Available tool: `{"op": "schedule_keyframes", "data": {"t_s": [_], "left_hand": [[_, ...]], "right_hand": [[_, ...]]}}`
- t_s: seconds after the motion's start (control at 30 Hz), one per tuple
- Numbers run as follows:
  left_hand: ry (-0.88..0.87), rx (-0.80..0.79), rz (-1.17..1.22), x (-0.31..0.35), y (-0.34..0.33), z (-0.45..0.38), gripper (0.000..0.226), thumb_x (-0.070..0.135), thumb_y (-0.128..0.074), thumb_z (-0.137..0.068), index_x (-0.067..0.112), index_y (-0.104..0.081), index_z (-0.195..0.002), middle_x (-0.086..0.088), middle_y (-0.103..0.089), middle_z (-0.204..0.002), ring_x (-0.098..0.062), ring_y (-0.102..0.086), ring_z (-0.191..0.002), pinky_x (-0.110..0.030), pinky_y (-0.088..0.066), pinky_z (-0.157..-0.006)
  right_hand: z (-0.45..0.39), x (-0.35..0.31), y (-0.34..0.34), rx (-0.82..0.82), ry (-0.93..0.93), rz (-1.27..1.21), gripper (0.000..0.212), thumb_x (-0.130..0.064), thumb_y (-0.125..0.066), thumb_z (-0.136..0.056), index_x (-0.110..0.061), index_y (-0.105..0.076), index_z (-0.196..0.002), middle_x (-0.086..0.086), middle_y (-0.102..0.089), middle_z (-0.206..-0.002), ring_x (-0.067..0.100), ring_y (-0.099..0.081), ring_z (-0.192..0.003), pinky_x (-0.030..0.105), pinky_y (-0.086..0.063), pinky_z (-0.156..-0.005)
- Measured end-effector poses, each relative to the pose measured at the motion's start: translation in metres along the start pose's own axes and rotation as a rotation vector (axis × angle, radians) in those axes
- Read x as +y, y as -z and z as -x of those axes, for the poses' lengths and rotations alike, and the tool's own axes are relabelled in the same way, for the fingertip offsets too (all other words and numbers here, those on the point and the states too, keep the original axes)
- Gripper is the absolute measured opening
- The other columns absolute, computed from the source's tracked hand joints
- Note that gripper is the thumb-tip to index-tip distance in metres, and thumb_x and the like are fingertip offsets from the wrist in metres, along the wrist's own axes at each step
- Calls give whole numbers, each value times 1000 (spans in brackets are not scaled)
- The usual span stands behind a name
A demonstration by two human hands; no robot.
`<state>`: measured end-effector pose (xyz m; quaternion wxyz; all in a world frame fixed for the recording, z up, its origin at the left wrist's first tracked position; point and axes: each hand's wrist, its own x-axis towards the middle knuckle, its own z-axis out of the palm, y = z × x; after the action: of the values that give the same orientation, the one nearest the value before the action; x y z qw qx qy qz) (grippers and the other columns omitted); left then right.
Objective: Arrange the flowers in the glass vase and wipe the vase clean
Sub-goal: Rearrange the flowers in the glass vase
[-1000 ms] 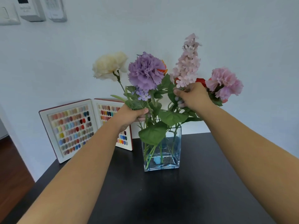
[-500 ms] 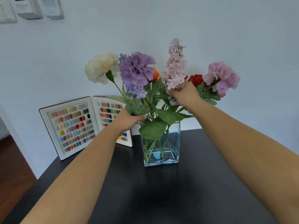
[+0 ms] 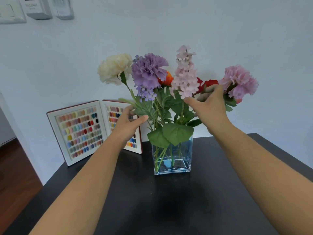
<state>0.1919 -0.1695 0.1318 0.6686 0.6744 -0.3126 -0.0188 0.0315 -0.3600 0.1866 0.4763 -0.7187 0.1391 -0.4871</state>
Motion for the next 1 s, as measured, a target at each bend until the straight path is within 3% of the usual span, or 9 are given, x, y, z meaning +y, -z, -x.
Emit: {"op": "schedule_keyframes", "data": {"t_s": [0.1,0.2,0.27,0.37,0.57,0.7,0.8,0.9,1.0], "left_hand": [[-48,120,17,2,4,3,55,27,-77,-82,29,-44,-127,13,-56,-114,-10,-61,-99,-28,-53,-72],[-124,183,-7,10,3,3,52,29,-79,-80,27,-48,-122,11,-57,-114,-18,-58,-110,-36,-54,-85],[-155,187,-50,18,3,2,51,33,-78,-79,30,-50,-122,18,-57,-113,-11,-57,-111,-32,-51,-87],[-202,160,-125,28,4,-4,36,31,-73,-83,34,-57,-115,18,-65,-111,-2,-57,-109,-37,-52,-90],[-195,82,-297,31,3,-18,22,30,-59,-94,24,-67,-113,6,-70,-112,-12,-62,-108,-45,-48,-98],[-173,17,-229,29,-5,-21,30,23,-55,-97,26,-62,-126,11,-69,-117,-5,-62,-110,-35,-49,-99],[-173,-2,-194,27,-10,-21,33,20,-53,-98,25,-59,-130,9,-67,-122,-6,-61,-114,-30,-48,-98],[-177,-11,-194,27,-10,-20,32,20,-54,-98,24,-59,-129,9,-69,-120,-6,-63,-111,-28,-49,-95],[-176,-16,-223,27,-8,-20,30,22,-55,-98,23,-60,-128,6,-70,-117,-9,-65,-109,-32,-50,-96]], "right_hand": [[25,-21,-6,36,302,58,38,-17,-71,-78,-29,-36,-84,-8,-47,-60,-1,-46,-52,10,-41,-54],[33,-39,-24,-252,432,290,19,-19,-70,-81,-26,-55,-72,-8,-59,-62,1,-54,-58,8,-44,-58],[24,-46,-37,-402,399,438,9,-24,-69,-83,-20,-67,-91,-6,-69,-84,1,-60,-70,16,-50,-71],[-1,-46,-50,-410,298,576,41,-30,-71,-83,-14,-63,-120,2,-69,-110,14,-62,-92,25,-49,-82],[-30,-33,-72,-474,203,685,62,-41,-81,-71,-18,-59,-124,5,-62,-120,18,-57,-93,28,-45,-75],[-33,-23,-82,-477,157,608,61,-35,-81,-72,-19,-55,-124,7,-61,-119,16,-56,-81,25,-41,-63],[-37,-19,-87,-475,161,624,67,-30,-78,-76,-14,-50,-134,10,-57,-131,28,-57,-108,26,-41,-78],[-40,-17,-87,-490,147,611,51,-27,-75,-80,-13,-58,-126,8,-61,-124,28,-59,-106,24,-39,-74],[-40,-14,-83,-480,146,632,27,-25,-72,-82,-6,-64,-101,9,-64,-104,29,-61,-97,28,-45,-73]]}}
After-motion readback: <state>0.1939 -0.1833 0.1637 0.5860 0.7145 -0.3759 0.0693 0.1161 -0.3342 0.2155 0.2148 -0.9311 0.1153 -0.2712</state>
